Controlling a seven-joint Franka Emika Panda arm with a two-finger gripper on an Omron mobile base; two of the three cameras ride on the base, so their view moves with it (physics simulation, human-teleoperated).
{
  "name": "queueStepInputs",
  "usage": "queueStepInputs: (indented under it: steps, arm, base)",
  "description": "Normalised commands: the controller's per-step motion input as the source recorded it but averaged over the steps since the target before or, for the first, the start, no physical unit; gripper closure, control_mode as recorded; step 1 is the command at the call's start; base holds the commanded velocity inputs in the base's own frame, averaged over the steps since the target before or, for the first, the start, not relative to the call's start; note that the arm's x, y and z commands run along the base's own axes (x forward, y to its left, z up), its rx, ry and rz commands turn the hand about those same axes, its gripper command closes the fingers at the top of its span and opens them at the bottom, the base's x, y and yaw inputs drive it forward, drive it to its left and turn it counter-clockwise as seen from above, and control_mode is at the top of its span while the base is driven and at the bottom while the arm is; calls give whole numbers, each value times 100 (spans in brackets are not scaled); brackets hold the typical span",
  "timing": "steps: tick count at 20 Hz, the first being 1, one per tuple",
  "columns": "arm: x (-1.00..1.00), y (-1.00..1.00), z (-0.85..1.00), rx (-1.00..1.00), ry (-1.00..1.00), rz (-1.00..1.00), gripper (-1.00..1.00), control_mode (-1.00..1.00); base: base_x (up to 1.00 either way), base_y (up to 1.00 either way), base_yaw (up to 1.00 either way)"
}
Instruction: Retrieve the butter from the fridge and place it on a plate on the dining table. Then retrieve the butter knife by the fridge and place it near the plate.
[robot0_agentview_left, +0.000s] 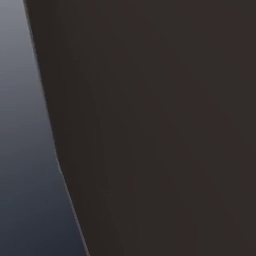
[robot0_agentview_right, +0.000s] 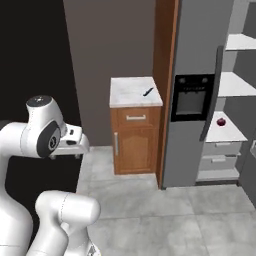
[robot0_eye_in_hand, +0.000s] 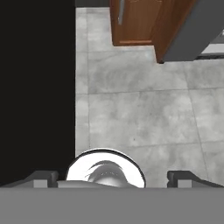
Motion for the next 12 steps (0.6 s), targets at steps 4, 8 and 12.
queueStepInputs:
  steps: [4,8,12]
  arm:
    - [0,0,0,0,0,0,-100,100]
    - [0,0,0,0,0,0,-100,100]
    - [0,0,0,0,0,0,-100,100]
  base:
    - [58,32,-32]
    - [50,74,-52]
    - [66,98,-56]
